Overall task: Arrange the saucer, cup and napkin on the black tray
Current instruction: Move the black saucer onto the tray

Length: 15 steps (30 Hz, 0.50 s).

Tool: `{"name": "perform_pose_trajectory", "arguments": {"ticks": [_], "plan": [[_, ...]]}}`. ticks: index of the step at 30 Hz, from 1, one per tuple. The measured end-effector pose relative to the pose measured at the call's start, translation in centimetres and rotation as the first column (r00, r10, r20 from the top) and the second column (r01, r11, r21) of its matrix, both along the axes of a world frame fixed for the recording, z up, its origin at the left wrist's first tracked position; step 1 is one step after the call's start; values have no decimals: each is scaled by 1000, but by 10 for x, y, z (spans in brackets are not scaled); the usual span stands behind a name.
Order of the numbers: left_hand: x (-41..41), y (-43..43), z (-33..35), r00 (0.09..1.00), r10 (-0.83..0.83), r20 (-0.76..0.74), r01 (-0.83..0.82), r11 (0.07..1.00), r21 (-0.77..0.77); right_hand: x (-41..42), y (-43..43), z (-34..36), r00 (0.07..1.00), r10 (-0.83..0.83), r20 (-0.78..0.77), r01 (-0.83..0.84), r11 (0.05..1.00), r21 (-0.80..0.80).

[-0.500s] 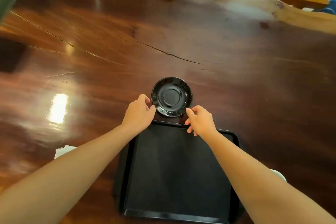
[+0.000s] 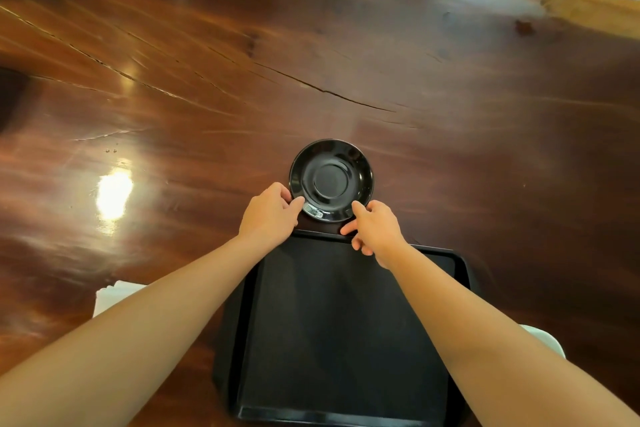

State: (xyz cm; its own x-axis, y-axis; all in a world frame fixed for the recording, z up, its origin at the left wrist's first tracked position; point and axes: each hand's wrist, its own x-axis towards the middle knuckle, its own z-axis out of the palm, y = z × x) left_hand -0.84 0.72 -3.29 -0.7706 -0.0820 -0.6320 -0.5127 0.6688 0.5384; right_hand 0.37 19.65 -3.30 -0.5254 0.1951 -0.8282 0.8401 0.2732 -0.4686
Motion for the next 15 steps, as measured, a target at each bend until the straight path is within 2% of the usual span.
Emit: {"name": "perform_pose_trajectory", "arguments": {"ticks": [9,15], "plan": [[-14,4,-8,998,-56,27,57,998,-22,-6,0,-6,997,-68,45,72,994,-79],[-16,16,-6,994,89,56,-91,996,24,-6,-1,-7,992,-103,71,109,989,-97]]}}
